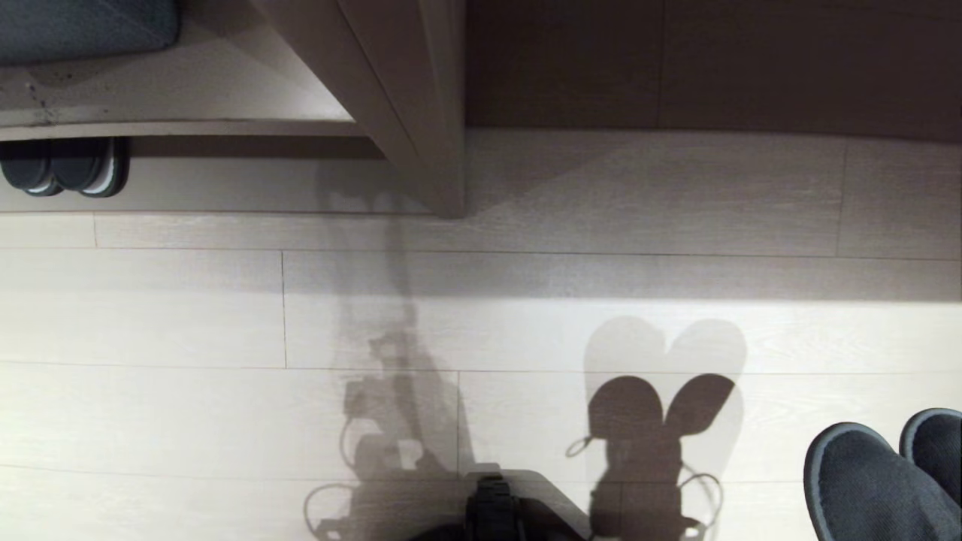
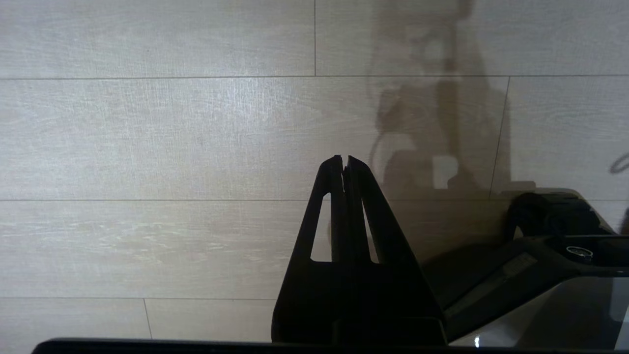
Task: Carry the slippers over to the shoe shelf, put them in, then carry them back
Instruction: Place the slippers on the floor
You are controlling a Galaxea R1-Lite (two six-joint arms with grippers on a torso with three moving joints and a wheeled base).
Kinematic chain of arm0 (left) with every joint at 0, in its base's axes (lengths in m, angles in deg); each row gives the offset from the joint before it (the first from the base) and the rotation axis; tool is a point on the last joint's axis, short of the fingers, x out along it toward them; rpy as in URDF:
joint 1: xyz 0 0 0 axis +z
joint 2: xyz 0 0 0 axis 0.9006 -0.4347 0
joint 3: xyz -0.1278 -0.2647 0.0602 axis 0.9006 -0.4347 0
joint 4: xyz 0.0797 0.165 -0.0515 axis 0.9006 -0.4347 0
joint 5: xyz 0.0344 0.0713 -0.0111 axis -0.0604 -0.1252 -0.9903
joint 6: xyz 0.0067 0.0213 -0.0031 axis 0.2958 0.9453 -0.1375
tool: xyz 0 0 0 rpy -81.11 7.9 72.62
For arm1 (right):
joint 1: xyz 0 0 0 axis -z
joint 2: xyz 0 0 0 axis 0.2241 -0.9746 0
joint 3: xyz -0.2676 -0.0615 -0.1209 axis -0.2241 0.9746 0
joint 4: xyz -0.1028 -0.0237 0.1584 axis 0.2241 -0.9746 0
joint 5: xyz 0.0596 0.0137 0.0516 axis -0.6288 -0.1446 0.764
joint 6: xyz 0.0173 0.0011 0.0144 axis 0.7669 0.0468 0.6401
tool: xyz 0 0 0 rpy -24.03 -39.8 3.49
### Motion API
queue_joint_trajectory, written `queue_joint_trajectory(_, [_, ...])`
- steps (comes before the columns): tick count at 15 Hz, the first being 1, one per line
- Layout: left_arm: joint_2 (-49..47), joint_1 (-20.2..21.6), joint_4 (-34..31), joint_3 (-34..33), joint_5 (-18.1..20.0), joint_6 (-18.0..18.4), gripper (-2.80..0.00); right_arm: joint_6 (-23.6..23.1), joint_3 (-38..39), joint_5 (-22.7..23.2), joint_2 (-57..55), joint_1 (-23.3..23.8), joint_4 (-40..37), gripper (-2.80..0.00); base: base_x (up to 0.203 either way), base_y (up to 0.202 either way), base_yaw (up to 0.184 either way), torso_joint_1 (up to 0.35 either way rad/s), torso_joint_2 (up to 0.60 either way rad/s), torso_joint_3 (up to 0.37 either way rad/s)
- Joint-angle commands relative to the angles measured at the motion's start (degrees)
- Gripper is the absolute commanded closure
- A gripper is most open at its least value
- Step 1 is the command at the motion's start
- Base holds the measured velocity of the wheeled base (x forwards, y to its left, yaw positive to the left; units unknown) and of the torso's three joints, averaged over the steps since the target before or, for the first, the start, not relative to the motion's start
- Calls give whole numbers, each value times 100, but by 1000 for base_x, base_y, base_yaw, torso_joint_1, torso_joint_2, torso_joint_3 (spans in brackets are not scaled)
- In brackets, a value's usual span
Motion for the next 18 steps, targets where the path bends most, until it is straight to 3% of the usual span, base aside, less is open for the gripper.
queue_joint_trajectory(1, [0, 0, -1, 0, -1, -2, 0, -4, 0, -5, 2, -2, -7, 0, 0, 0, 0, -2, 2, -197])
queue_joint_trajectory(8, [0, 0, -1, 0, -1, -2, 0, -9, 0, -5, 2, -2, 2, 0, 0, 0, 0, 1, 3, -177])
queue_joint_trajectory(18, [9, 0, -1, 0, -1, -2, 0, 16, -218, 3, -8, -2, 91, 0, 0, 0, 0, 1, 1, -8])
